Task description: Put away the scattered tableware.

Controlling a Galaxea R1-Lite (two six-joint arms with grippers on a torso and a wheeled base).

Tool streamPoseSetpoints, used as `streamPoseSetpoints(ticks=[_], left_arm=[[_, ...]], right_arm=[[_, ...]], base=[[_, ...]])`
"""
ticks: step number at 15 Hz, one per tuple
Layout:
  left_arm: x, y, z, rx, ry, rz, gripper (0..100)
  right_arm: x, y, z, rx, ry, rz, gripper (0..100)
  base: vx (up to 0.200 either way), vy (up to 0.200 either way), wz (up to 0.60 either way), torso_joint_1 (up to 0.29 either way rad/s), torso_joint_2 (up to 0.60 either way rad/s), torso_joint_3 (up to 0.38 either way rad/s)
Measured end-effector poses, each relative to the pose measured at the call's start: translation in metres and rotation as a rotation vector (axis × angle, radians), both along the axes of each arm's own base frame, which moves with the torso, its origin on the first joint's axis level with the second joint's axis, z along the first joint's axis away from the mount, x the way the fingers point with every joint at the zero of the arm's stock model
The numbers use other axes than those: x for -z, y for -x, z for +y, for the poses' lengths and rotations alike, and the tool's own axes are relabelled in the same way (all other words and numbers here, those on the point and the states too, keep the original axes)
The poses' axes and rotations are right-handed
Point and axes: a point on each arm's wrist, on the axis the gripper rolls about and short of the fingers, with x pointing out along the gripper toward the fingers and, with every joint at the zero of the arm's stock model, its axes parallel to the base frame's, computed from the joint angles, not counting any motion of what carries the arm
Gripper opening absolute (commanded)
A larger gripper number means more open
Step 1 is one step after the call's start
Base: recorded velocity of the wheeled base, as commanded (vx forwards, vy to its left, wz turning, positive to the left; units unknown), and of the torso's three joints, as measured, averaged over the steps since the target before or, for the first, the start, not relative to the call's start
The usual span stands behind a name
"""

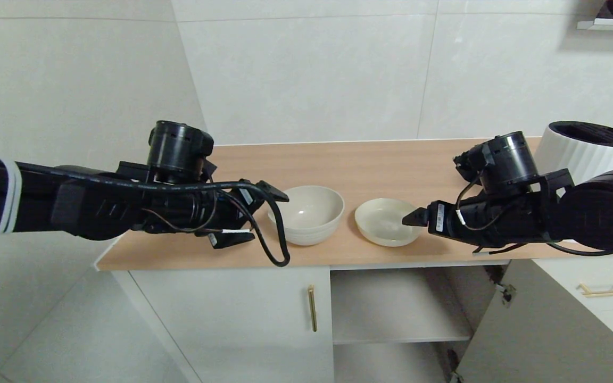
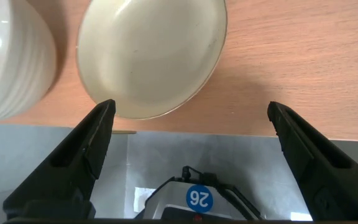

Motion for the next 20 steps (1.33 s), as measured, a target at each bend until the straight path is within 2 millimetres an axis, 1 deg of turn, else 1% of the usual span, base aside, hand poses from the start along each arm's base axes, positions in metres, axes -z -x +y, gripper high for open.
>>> streamPoseSetpoints(ticks=[4, 8, 9, 15, 17, 20], left_arm=[[0.017, -0.011, -0.005, 0.001, -0.014, 0.042, 100], [0.023, -0.015, -0.007, 0.001, -0.021, 0.056, 100], [0.024, -0.015, -0.007, -0.001, -0.023, 0.056, 0], [0.022, -0.014, -0.006, -0.009, -0.028, 0.048, 0], [0.019, -0.013, -0.006, -0.008, -0.025, 0.042, 0], [0.012, -0.007, -0.004, 0.0, -0.02, 0.032, 0]], right_arm=[[0.003, -0.001, 0.001, 0.0, 0.004, 0.008, 100], [0.004, -0.002, 0.001, 0.001, 0.005, 0.009, 100], [0.003, -0.002, 0.001, 0.001, 0.004, 0.009, 100], [0.007, 0.0, 0.0, -0.002, 0.013, 0.023, 100], [0.009, 0.001, 0.0, -0.006, 0.016, 0.022, 100], [0.005, -0.001, 0.002, 0.013, 0.018, -0.021, 100]], base=[[0.0, 0.0, 0.0, 0.0, 0.0, 0.0], [0.0, 0.0, 0.0, 0.0, 0.0, 0.0], [0.0, 0.0, 0.0, 0.0, 0.0, 0.0], [0.0, 0.0, 0.0, 0.0, 0.0, 0.0], [0.0, 0.0, 0.0, 0.0, 0.0, 0.0], [0.0, 0.0, 0.0, 0.0, 0.0, 0.0]])
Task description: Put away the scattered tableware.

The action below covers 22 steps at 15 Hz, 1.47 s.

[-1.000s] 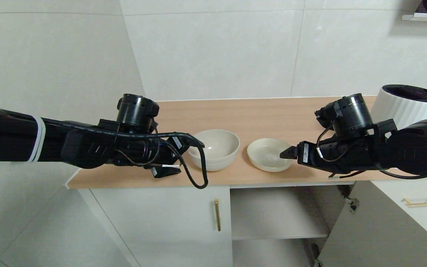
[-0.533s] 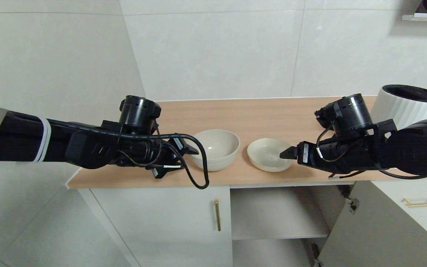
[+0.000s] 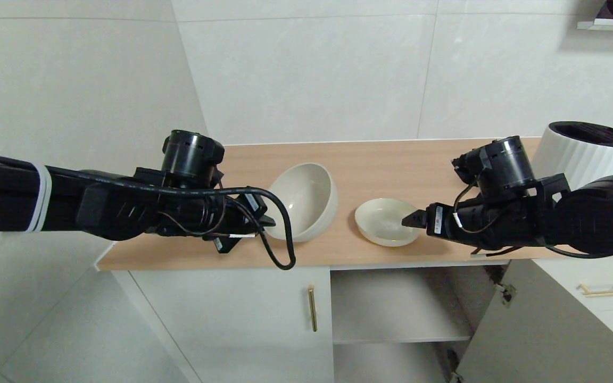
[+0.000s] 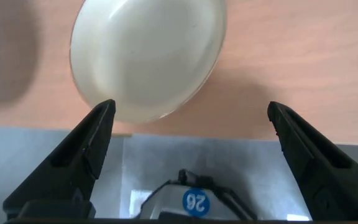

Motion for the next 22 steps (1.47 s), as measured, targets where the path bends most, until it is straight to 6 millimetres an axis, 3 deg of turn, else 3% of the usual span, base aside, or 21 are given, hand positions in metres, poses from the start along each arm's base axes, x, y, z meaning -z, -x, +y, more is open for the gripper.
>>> streamPoseSetpoints(ticks=[6, 9, 17, 18, 22], left_arm=[[-0.006, 0.007, 0.0, 0.016, -0.01, -0.002, 0], [-0.007, 0.007, 0.0, 0.016, -0.009, -0.004, 0], [-0.007, 0.007, 0.0, 0.018, -0.009, -0.004, 0], [-0.007, 0.007, 0.0, 0.017, -0.009, -0.004, 0], [-0.007, 0.007, 0.0, 0.016, -0.009, -0.004, 0]], right_arm=[[0.001, -0.02, 0.012, 0.135, 0.114, -0.074, 100], [0.015, -0.029, 0.02, 0.162, 0.211, -0.077, 100], [0.028, -0.035, 0.025, 0.159, 0.23, -0.053, 100], [0.028, -0.036, 0.025, 0.159, 0.23, -0.053, 0], [0.029, -0.036, 0.025, 0.161, 0.226, -0.051, 0]], base=[[0.0, 0.0, 0.0, 0.0, 0.0, 0.0], [0.0, 0.0, 0.0, 0.0, 0.0, 0.0], [0.0, 0.0, 0.0, 0.0, 0.0, 0.0], [0.0, 0.0, 0.0, 0.0, 0.0, 0.0], [0.0, 0.0, 0.0, 0.0, 0.0, 0.0]])
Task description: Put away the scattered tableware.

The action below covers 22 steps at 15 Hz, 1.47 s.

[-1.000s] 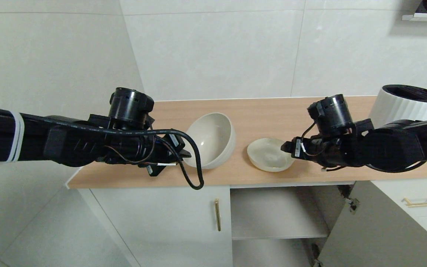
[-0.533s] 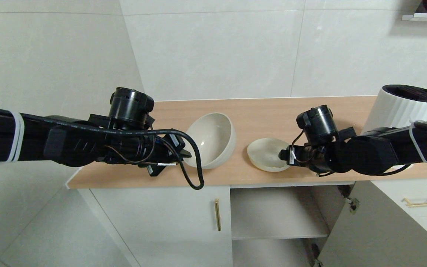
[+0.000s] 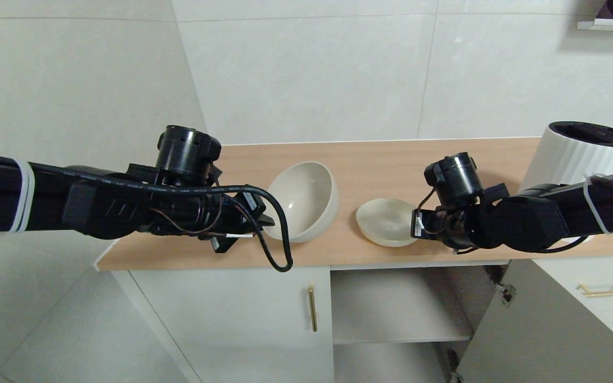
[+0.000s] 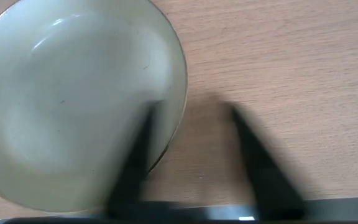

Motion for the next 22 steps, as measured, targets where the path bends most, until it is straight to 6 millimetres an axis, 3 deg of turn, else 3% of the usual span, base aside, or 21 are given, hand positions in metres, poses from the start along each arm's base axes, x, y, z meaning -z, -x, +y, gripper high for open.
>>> streamPoseSetpoints(ticks=[9, 18, 22], left_arm=[[0.0, 0.012, 0.005, 0.004, -0.018, 0.009, 0], [0.027, 0.102, 0.037, 0.237, -0.268, -0.015, 0], [0.032, 0.119, 0.036, 0.329, -0.329, -0.043, 0]], right_arm=[[-0.009, 0.014, -0.007, -0.002, -0.015, 0.0, 0], [-0.033, 0.092, -0.045, -0.197, -0.12, 0.079, 0], [-0.023, 0.108, -0.051, -0.264, -0.129, 0.135, 0]], base=[[0.0, 0.0, 0.0, 0.0, 0.0, 0.0], [0.0, 0.0, 0.0, 0.0, 0.0, 0.0], [0.0, 0.0, 0.0, 0.0, 0.0, 0.0]])
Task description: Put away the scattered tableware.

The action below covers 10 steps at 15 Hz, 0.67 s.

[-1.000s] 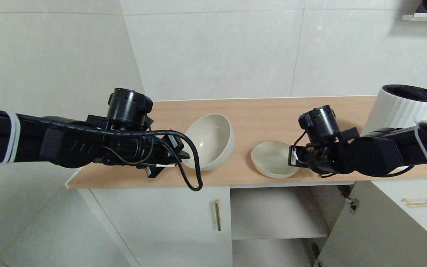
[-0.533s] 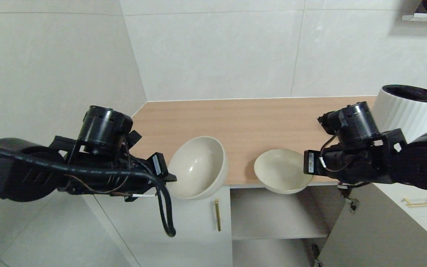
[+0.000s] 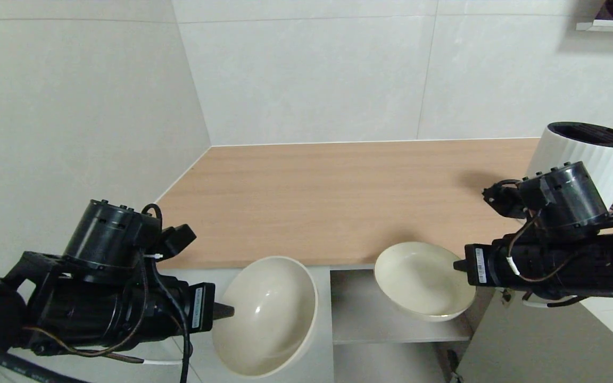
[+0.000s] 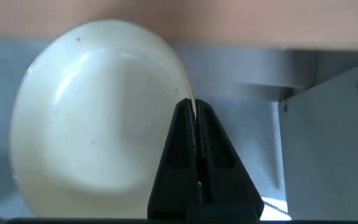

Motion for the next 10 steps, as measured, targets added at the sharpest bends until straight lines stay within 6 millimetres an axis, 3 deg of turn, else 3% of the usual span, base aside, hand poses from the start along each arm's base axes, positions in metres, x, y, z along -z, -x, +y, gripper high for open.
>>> streamPoseSetpoints(ticks=[6, 10], left_arm=[[0.016, 0.003, -0.009, 0.156, -0.115, 0.029, 0], [0.026, 0.007, -0.017, 0.195, -0.156, 0.053, 0]], right_arm=[[0.046, 0.017, 0.0, -0.136, 0.177, 0.117, 0], [0.06, 0.019, 0.008, -0.168, 0.202, 0.152, 0]], base=[[0.0, 0.0, 0.0, 0.0, 0.0, 0.0], [0.0, 0.0, 0.0, 0.0, 0.0, 0.0]])
